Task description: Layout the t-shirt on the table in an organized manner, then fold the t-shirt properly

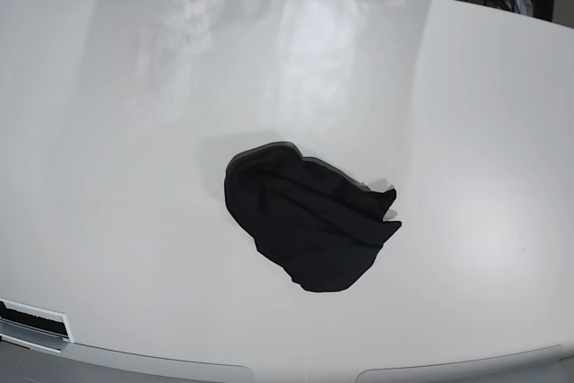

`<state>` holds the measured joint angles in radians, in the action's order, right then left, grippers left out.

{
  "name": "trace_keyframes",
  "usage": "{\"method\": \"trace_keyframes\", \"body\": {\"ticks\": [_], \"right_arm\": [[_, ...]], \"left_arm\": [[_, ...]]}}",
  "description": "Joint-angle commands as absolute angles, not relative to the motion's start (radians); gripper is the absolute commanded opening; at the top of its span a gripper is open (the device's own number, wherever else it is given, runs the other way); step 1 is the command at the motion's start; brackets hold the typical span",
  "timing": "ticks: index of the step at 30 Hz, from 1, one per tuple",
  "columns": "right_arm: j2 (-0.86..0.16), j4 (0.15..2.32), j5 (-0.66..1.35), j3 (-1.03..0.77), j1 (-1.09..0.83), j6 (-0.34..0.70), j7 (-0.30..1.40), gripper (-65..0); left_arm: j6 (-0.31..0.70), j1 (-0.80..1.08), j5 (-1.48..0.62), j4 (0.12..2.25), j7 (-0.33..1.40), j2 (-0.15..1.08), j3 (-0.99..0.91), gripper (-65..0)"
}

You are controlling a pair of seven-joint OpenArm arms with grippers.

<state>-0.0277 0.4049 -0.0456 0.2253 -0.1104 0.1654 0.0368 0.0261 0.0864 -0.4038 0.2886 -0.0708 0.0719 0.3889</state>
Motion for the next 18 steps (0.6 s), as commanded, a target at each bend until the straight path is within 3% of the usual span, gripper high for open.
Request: {"method": "trace_keyframes", "body": {"ticks": [1, 18], "right_arm": [[-0.028, 0.424, -0.054, 0.223, -0.083, 0.176, 0.030, -65.0], [-0.029, 0.424, -0.062, 0.223, -0.086, 0.176, 0.043, -65.0]], "left_arm": [[0.030, 0.088, -0.402, 0.298, -0.078, 0.072, 0.392, -65.0], [0.030, 0.091, -0.401, 0.302, -0.056, 0.076, 0.392, -65.0]]}}
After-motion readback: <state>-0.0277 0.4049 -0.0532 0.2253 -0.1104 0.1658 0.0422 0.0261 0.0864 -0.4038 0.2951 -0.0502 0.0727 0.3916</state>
